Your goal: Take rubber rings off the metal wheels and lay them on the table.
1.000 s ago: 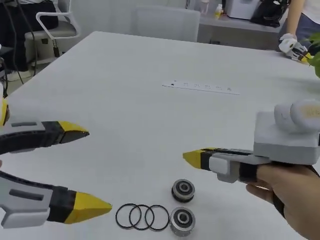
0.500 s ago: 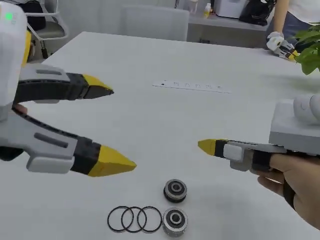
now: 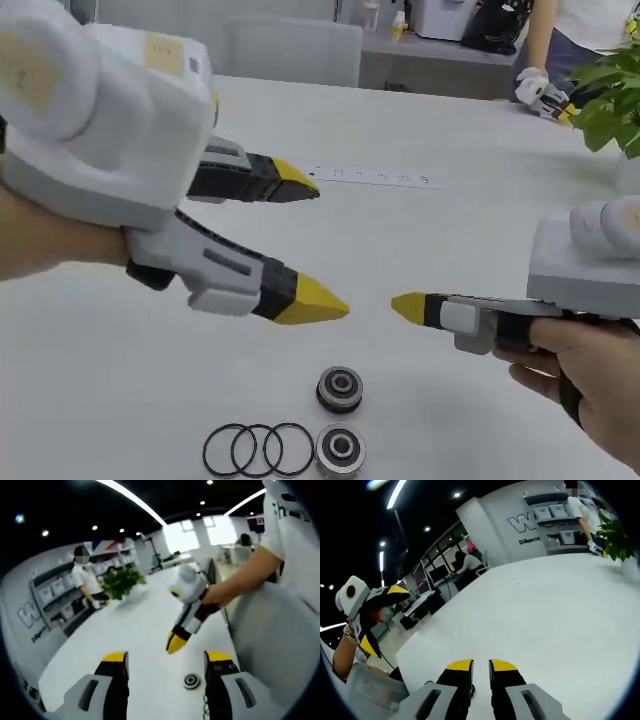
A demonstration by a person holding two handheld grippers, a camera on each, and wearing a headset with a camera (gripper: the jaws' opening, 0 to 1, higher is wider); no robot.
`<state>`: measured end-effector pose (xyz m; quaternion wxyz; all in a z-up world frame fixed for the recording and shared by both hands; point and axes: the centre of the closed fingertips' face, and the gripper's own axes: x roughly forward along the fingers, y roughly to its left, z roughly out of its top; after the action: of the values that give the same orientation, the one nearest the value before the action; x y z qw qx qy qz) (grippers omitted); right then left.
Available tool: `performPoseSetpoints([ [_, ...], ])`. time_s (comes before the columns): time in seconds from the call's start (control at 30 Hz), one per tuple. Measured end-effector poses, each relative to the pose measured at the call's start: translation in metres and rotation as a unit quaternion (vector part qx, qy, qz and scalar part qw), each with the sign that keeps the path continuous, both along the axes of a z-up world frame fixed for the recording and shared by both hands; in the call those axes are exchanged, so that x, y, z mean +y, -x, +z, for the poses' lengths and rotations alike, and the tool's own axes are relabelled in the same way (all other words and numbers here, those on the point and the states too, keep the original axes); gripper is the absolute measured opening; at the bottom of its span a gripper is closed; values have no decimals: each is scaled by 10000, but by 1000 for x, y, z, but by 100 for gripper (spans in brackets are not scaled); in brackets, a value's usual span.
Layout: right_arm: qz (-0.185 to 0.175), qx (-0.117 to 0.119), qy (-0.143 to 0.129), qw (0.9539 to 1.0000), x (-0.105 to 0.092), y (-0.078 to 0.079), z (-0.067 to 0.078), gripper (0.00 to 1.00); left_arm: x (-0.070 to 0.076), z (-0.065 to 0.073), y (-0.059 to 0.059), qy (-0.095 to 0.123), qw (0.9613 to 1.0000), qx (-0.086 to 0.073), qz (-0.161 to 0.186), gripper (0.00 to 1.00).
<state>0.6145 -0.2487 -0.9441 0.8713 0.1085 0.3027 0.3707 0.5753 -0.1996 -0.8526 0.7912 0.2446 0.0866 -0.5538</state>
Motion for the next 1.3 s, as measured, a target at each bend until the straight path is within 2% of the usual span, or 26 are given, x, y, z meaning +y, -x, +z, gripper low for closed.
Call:
performPoseSetpoints([
  [0.03, 6, 23, -41, 10000, 1, 0, 0, 10, -2, -3, -5, 32, 10000, -34, 22, 61],
  [0.1, 18, 47, -27, 10000, 1, 1, -2, 10, -5, -8, -14, 244, 9996, -9, 170, 59],
  [0.17, 59, 100, 50, 9999, 1, 2, -7, 9, -1, -20, -23, 255, 9988, -24, 408, 57],
  [0.27, 114, 170, 117, 9997, 1, 2, -13, 9, 3, -42, -23, 206, 9985, 52, 506, 54],
  [0.3, 131, 186, 132, 9997, 1, 3, -14, 9, 4, -50, -22, 173, 9983, 143, 534, 53],
  [0.33, 145, 196, 144, 9996, 1, 3, -15, 9, 5, -62, -16, 122, 9977, 410, 527, 52],
  [0.37, 172, 223, 162, 9995, 2, 4, -18, 10, 5, -69, -12, 87, 9976, 541, 426, 51],
  [0.43, 251, 325, 205, 9989, 5, 8, -23, 10, 5, -78, -10, 117, 9967, 678, 438, 49],
  [0.5, 374, 418, 240, 9981, 8, 12, -29, 10, 2, -85, -8, 126, 9964, 727, 420, 48],
  [0.57, 545, 602, 107, 9966, 14, 20, -32, 10, 0, -92, -7, 90, 9961, 771, 409, 46],
  [0.67, 739, 778, 71, 9942, 19, 28, -37, 10, -4, -97, -3, 88, 9959, 836, 334, 42],
  [0.73, 845, 776, 205, 9932, 21, 32, -42, 13, -8, -102, 1, 48, 9962, 835, 257, 38],
  [0.77, 931, 752, 286, 9924, 20, 33, -44, 13, -10, -106, 3, -50, 9965, 818, 188, 36],
  [0.83, 1043, 757, 321, 9911, 21, 36, -46, 15, -11, -112, 6, -197, 9965, 803, 126, 33],
  [0.9, 1166, 856, 314, 9890, 24, 40, -50, 17, -12, -118, 7, -251, 9960, 850, 111, 31],
  [0.97, 1319, 861, 418, 9866, 26, 45, -52, 19, -12, -124, 7, -326, 9957, 864, 87, 30],
  [1.03, 1451, 805, 501, 9849, 28, 48, -53, 22, -11, -129, 5, -359, 9955, 872, 119, 29],
  [1.1, 1633, 766, 668, 9813, 30, 53, -58, 25, -10, -137, 2, -381, 9941, 994, 228, 28],
  [1.23, 1791, 732, 943, 9766, 29, 57, -65, 26, -11, -144, 4, -446, 9930, 1068, 229, 27],
  [1.3, 1849, 688, 1040, 9748, 29, 58, -68, 26, -13, -144, 6, -410, 9931, 1083, 209, 24],
])
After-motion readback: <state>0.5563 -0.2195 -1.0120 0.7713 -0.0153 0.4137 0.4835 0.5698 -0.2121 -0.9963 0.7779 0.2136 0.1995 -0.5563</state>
